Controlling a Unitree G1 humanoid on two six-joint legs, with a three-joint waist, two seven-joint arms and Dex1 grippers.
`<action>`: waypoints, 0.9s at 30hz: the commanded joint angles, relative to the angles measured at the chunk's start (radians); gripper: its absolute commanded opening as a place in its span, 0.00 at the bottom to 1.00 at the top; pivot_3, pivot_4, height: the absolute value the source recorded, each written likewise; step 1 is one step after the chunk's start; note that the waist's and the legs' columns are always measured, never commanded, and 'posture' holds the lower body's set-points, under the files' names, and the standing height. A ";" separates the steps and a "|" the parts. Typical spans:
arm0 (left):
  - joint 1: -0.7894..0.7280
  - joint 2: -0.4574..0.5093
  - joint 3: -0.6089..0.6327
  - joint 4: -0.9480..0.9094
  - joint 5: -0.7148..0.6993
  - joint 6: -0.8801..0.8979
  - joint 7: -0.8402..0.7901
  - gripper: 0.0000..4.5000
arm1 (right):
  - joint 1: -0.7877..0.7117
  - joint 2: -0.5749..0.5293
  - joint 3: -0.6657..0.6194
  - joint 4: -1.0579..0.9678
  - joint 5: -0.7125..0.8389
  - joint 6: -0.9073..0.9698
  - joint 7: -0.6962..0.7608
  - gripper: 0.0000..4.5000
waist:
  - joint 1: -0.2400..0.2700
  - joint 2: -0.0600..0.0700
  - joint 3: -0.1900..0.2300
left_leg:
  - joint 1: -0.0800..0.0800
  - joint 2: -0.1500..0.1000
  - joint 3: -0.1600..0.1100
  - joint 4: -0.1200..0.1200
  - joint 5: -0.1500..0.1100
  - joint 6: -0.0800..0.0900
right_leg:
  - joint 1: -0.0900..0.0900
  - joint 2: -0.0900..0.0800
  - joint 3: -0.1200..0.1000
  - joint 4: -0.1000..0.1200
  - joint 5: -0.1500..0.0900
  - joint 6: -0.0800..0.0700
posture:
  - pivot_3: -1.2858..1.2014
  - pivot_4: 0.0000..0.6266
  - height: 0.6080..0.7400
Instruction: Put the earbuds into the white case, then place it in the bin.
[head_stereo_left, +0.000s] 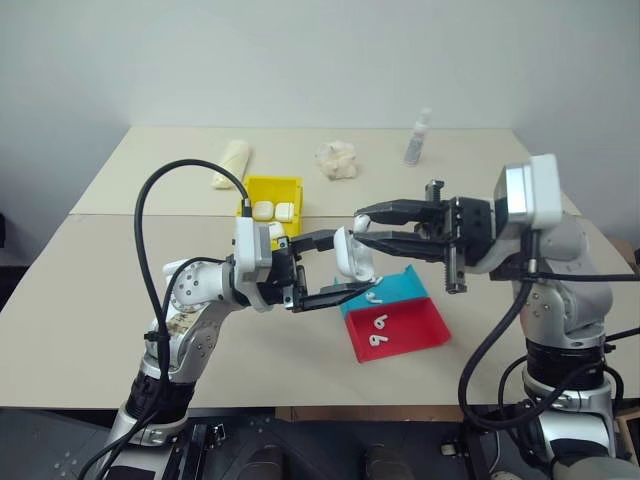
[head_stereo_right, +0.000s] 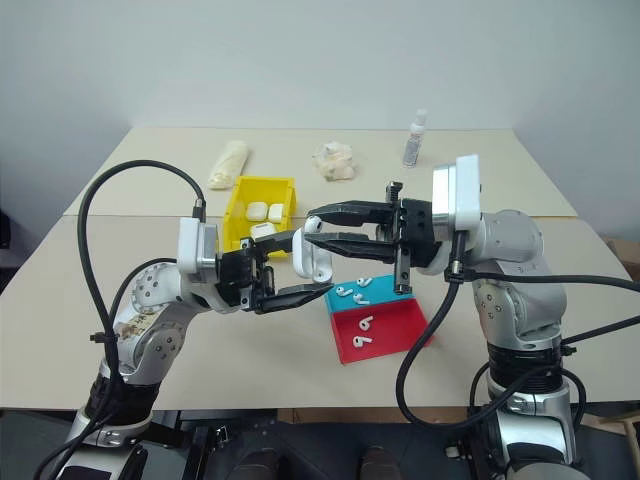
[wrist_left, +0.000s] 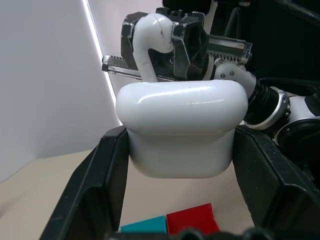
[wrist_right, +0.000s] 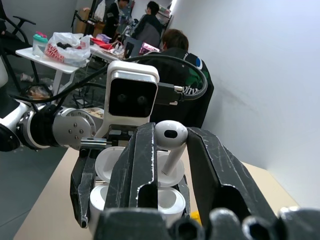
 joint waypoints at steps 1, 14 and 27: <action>0.003 -0.001 0.006 -0.042 -0.014 -0.004 0.005 0.62 | 0.007 -0.011 -0.001 -0.002 -0.004 -0.048 -0.004 0.18 | 0.000 0.000 0.000 | 0.000 0.000 0.000 0.000 0.000 0.000 | 0.000 0.000 0.000 0.000 0.000 0.000 | 0.52 0.24 1.00; 0.004 0.002 0.006 -0.034 -0.008 -0.013 -0.003 0.62 | 0.036 -0.019 0.033 0.045 -0.043 -0.133 -0.002 0.18 | 0.000 0.000 0.000 | 0.000 0.000 0.000 0.000 0.000 0.000 | 0.000 0.000 0.000 0.000 0.000 0.000 | 0.52 0.24 1.00; -0.005 -0.002 0.005 -0.011 0.003 -0.020 -0.003 0.62 | 0.039 -0.037 0.035 0.048 -0.044 -0.191 0.014 0.32 | 0.000 0.000 0.000 | 0.000 0.000 0.000 0.000 0.000 0.000 | 0.000 0.000 0.000 0.000 0.000 0.000 | 0.52 0.24 1.00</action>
